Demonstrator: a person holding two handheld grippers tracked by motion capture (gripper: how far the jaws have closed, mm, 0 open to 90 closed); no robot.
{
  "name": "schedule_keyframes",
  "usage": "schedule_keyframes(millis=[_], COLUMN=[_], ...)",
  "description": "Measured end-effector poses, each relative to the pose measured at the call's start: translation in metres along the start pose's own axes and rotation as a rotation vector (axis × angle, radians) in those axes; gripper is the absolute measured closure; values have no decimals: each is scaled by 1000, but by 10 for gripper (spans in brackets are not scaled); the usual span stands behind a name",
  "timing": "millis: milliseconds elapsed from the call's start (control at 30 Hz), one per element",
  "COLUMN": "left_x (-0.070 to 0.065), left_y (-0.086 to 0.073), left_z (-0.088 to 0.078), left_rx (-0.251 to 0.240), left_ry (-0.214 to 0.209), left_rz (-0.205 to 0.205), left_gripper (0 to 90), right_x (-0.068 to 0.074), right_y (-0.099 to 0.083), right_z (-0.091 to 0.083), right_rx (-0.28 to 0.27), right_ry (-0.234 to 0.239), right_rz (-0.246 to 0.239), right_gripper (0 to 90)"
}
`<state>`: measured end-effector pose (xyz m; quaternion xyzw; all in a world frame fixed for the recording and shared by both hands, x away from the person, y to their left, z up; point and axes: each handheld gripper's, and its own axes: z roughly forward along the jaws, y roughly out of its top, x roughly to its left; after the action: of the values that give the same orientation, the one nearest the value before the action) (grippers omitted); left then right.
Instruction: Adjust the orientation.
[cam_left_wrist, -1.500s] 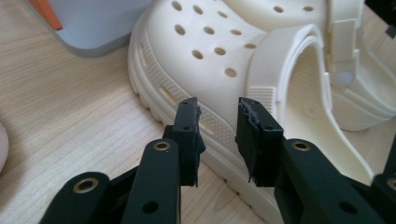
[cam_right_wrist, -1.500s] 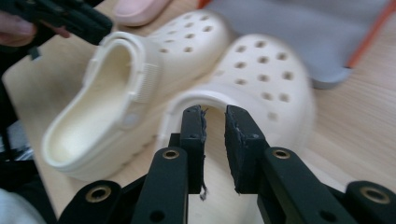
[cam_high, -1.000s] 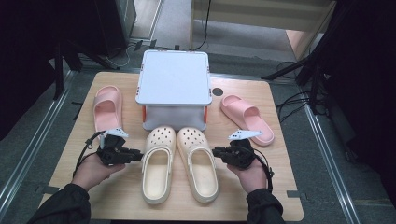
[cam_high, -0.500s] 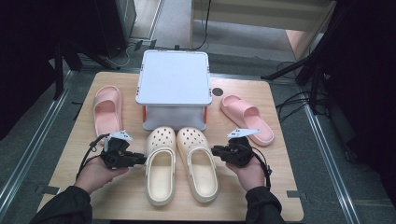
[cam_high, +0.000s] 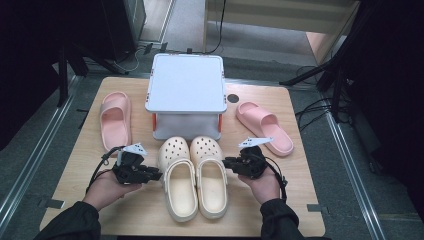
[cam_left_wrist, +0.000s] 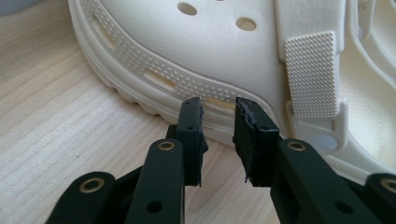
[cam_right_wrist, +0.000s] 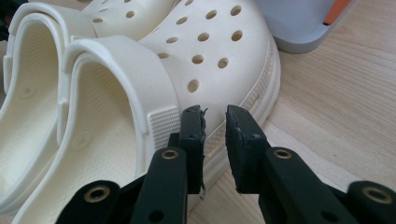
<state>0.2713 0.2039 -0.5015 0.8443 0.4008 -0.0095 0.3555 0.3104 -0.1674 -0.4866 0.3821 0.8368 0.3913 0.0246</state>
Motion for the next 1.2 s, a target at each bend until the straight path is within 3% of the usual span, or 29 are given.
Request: schedule_keyframes(millis=[100,133,200,300,400,467,767,833,967,1200], left_x=[3,5,6,8,8,10,16,17,24,27], left_y=[1,1,1,5,11,18,41,48,64,91], left_z=[-6,-8,-10,-14,-20,-24,-41,-46,-57,-73], left_rx=[-48,-63,-73,-87,-88,-73,-109,-112,-108,-148], left_ry=[8,-12,-10,-17,17,-12,11,36,13,-35], left_rz=[-8,-2,10,-10,-7,-40,-26,-26,-40,-28], left_gripper=[682,699,701,699,694,701,694,696,733,732], right_x=[0,0,2,7,15,21,48,54,62,71], right_y=[2,2,5,8,10,11,14,13,10,6], right_z=[-7,-9,-16,-25,-30,-32,-36,-36,-33,-26], right_rx=[-33,-40,-63,-90,-103,-107,-100,-94,-75,-56], right_ry=[-1,1,10,21,36,40,65,69,80,93], right_rz=[14,26,67,80,63,43,6,-11,-20,-26], right_gripper=[756,758,757,742,711,707,648,621,591,570])
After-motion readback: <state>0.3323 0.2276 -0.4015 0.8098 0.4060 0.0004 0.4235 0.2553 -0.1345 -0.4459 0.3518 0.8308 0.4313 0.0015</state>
